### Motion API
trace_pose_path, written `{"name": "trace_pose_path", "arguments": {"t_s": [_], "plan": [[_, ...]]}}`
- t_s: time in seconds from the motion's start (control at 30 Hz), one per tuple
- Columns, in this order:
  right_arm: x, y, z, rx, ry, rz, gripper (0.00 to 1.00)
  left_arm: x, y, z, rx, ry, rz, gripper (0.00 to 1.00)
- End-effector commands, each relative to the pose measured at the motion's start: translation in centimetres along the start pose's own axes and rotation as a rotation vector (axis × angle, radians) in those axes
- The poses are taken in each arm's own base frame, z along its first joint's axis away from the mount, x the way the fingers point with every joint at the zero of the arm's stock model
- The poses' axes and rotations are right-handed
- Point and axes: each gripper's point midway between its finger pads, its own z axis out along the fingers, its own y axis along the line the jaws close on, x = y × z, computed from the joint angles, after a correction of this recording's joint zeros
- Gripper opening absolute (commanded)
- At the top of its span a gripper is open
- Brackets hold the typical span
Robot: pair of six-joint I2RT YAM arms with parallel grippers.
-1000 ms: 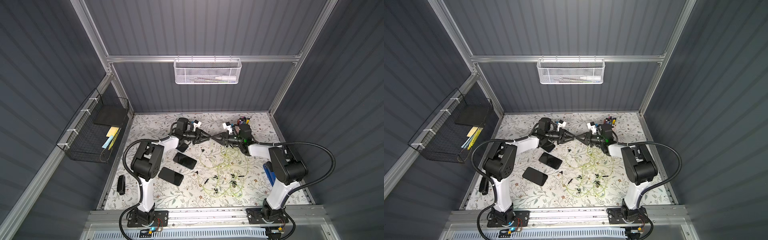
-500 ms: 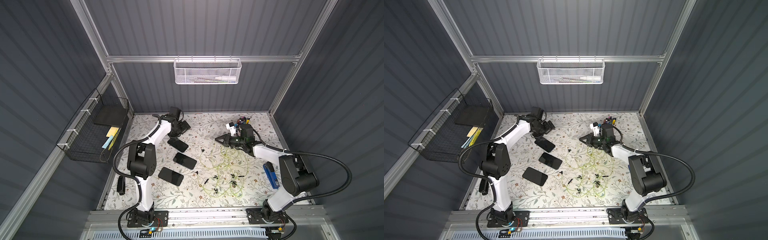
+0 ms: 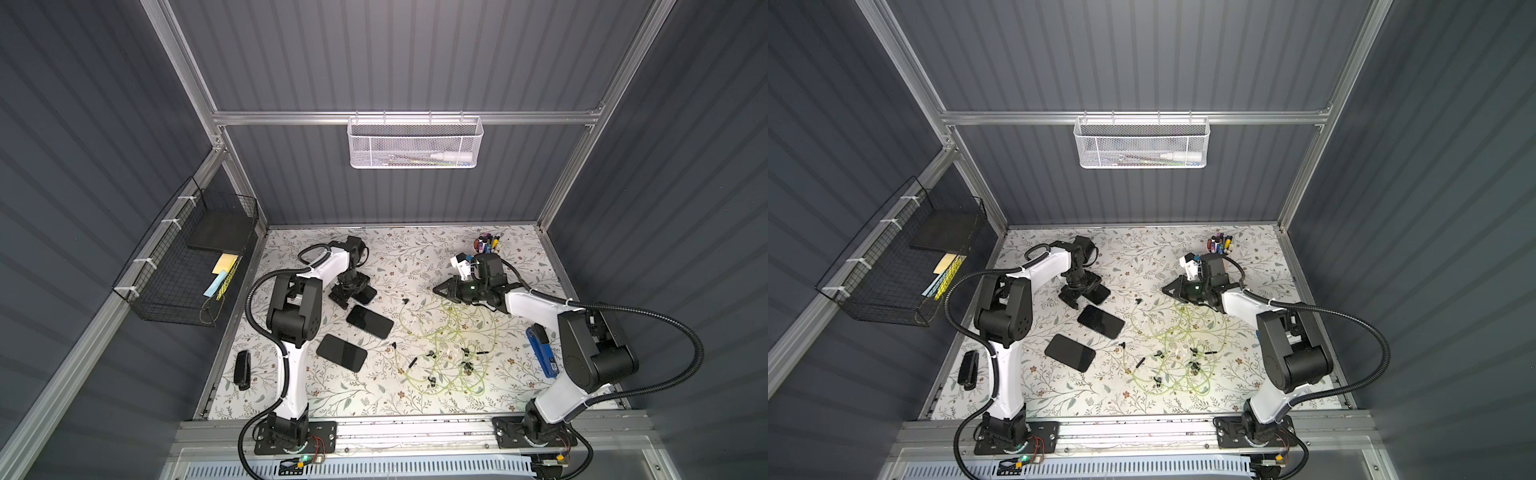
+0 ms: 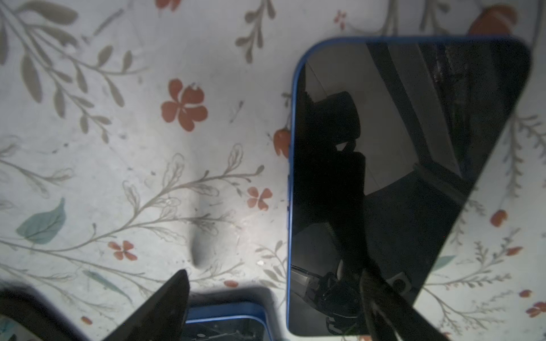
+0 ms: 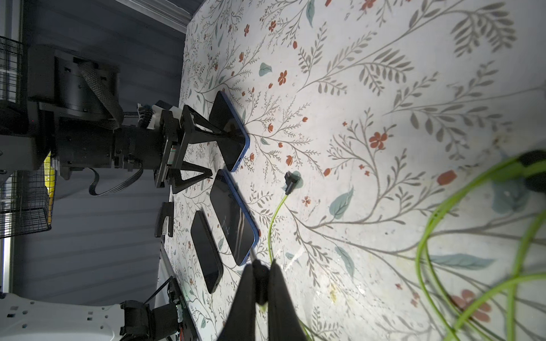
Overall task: Plug wired earphones into phones
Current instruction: Pick up the phone at the center of the board.
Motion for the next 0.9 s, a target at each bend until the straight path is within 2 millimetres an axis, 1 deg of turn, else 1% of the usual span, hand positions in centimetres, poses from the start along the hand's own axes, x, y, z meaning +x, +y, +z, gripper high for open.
{"name": "trace_pose_path", "arguments": {"t_s": [0.0, 0.2, 0.37, 0.43, 0.5, 0.63, 0.77, 0.87], "plan": [[-0.3, 0.3, 0.0, 0.014, 0.009, -0.043, 0.0, -0.5, -1.2, -0.4, 0.047, -0.023, -0.05, 0.91], [0.0, -0.1, 0.1, 0.02, 0.017, -0.038, 0.0, -1.0, -3.0, -0.3, 0.115, -0.045, -0.016, 0.92], [0.2, -0.2, 0.3, 0.015, 0.023, -0.03, 0.0, -0.8, -3.9, 0.8, 0.105, -0.012, 0.025, 0.93], [0.2, -0.2, 0.3, 0.016, 0.025, -0.028, 0.01, -0.7, -4.1, 1.1, 0.075, 0.003, 0.044, 0.93], [0.2, -0.2, 0.2, 0.021, 0.025, -0.03, 0.01, -0.4, -3.8, 1.7, 0.034, 0.026, 0.066, 0.92], [0.2, -0.3, 0.2, 0.028, 0.023, -0.03, 0.01, 0.3, -2.0, 3.3, -0.016, 0.051, 0.036, 0.87], [0.4, -0.4, 0.3, 0.03, 0.03, -0.026, 0.01, 1.4, -1.3, 4.5, -0.034, 0.108, 0.025, 0.85], [0.4, -0.6, 0.3, 0.033, 0.032, -0.024, 0.01, 1.7, -1.0, 5.1, -0.066, 0.133, 0.042, 0.84]]}}
